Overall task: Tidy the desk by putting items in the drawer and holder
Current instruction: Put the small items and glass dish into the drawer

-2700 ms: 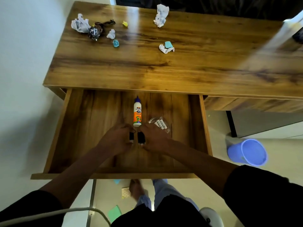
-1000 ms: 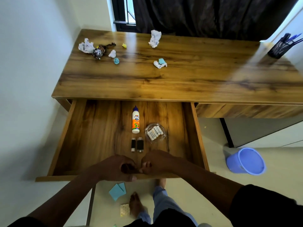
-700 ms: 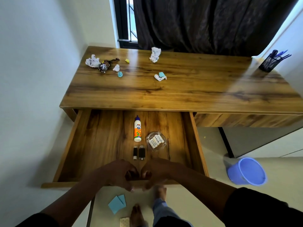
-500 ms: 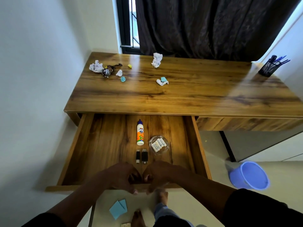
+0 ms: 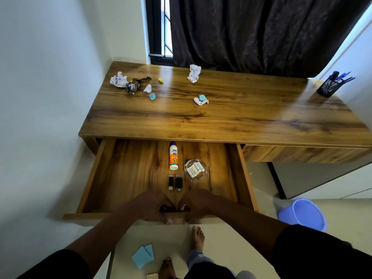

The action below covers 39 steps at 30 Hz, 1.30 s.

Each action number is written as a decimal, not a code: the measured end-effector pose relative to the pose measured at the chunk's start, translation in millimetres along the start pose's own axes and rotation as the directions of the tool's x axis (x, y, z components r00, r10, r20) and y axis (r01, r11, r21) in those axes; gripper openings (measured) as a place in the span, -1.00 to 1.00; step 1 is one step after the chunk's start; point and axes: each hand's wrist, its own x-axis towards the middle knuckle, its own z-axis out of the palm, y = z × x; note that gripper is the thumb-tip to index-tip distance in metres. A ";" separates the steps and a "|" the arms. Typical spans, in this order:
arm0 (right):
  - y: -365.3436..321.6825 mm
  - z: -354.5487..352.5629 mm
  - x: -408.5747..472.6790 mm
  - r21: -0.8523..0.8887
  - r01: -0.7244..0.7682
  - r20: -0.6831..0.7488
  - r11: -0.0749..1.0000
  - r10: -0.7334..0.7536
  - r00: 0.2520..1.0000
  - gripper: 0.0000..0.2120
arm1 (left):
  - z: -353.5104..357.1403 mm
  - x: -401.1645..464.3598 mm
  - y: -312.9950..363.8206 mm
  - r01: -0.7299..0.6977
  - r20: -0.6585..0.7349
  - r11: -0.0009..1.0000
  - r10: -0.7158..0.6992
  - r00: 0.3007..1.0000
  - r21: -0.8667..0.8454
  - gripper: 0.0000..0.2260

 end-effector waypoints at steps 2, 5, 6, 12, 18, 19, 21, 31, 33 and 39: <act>1.9 -5.7 1.3 0.027 -0.015 -0.011 1.000 0.016 1.000 -0.57 | -4.8 1.6 -0.3 0.005 -0.020 1.000 -0.005 1.000 0.007 -0.53; 3.1 -14.6 4.9 0.029 -0.032 -0.036 0.999 0.033 0.999 -0.59 | -10.1 3.3 -0.3 0.007 -0.065 1.000 -0.005 0.998 0.026 -0.60; 3.5 -16.3 6.4 0.028 -0.040 -0.044 0.999 0.041 0.998 -0.60 | -11.2 4.5 -0.6 0.012 -0.079 0.999 -0.010 0.997 0.037 -0.63; 8.3 -25.6 13.8 -0.030 -0.091 -0.146 0.995 0.086 0.986 -0.71 | -24.2 14.3 -1.5 0.088 -0.173 0.991 -0.069 0.982 0.104 -0.70; 18.7 -42.6 28.2 -0.223 -0.163 -0.262 0.961 0.102 0.960 -0.72 | -36.9 32.2 -10.5 0.213 -0.295 0.964 -0.159 0.942 0.160 -0.63; 21.6 -44.9 31.3 -0.266 -0.177 -0.295 0.948 0.095 0.951 -0.66 | -40.2 35.6 -10.8 0.218 -0.321 0.962 -0.157 0.934 0.165 -0.62; 27.6 -49.8 37.7 -0.308 -0.191 -0.356 0.932 0.073 0.932 -0.48 | -46.3 42.5 -11.8 0.204 -0.412 0.959 -0.108 0.905 0.197 -0.51; 54.9 -79.0 71.7 -0.308 -0.264 -0.520 0.914 0.070 0.851 0.07 | -90.5 79.3 -20.7 0.293 -0.510 0.874 -0.061 0.858 0.387 0.12; 61.3 -85.1 79.2 -0.315 -0.267 -0.491 0.911 0.085 0.867 0.12 | -103.5 86.6 -20.8 0.299 -0.455 0.857 -0.086 0.887 0.420 0.13; 75.1 -100.2 93.3 -0.293 -0.273 -0.402 0.916 0.141 0.905 0.16 | -115.7 105.4 -30.6 0.315 -0.401 0.857 -0.142 0.905 0.408 0.15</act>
